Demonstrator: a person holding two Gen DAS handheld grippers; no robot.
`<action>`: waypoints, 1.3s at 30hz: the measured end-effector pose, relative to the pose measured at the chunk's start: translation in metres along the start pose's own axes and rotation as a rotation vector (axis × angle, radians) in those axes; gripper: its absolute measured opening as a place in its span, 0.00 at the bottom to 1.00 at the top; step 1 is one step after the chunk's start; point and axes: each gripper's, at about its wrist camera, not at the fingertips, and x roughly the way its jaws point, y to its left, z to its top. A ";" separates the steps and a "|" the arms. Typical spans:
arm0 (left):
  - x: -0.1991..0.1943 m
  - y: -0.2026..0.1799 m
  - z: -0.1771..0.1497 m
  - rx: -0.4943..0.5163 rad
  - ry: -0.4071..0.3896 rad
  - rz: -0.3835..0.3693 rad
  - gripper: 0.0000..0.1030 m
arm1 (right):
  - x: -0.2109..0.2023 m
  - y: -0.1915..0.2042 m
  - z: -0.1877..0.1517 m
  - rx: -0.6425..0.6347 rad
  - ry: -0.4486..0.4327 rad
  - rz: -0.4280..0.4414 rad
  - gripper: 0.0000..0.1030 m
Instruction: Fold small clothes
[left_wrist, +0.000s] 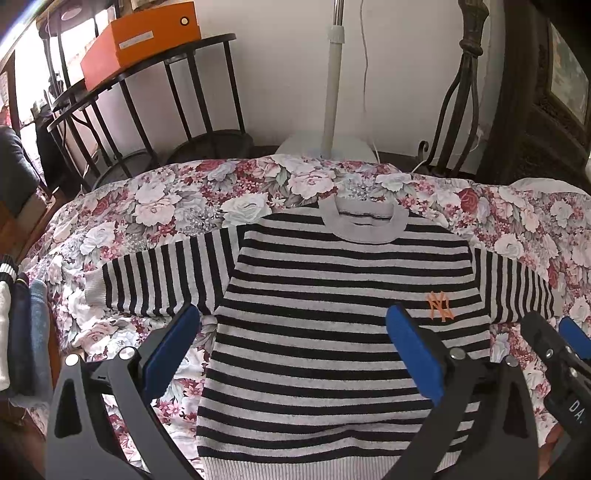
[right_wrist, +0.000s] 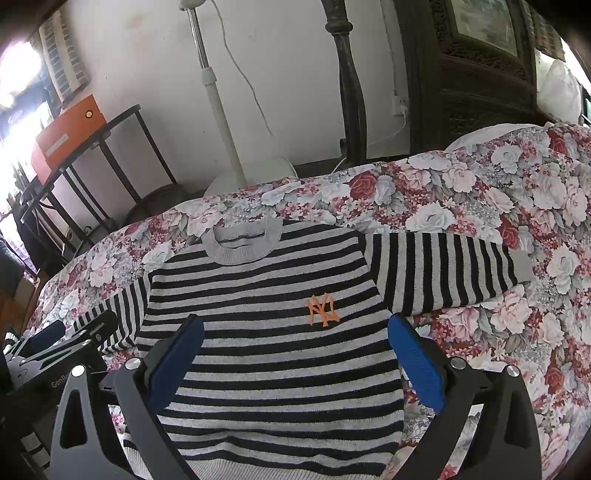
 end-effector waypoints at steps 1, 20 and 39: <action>-0.001 0.001 0.000 -0.001 0.002 0.000 0.96 | 0.000 0.000 0.000 0.001 0.000 0.000 0.97; 0.000 0.001 0.000 0.000 0.002 0.004 0.96 | 0.001 -0.002 -0.001 0.000 0.000 0.002 0.97; 0.000 0.001 0.000 0.000 0.004 0.003 0.96 | 0.001 -0.002 0.000 0.001 0.001 0.003 0.97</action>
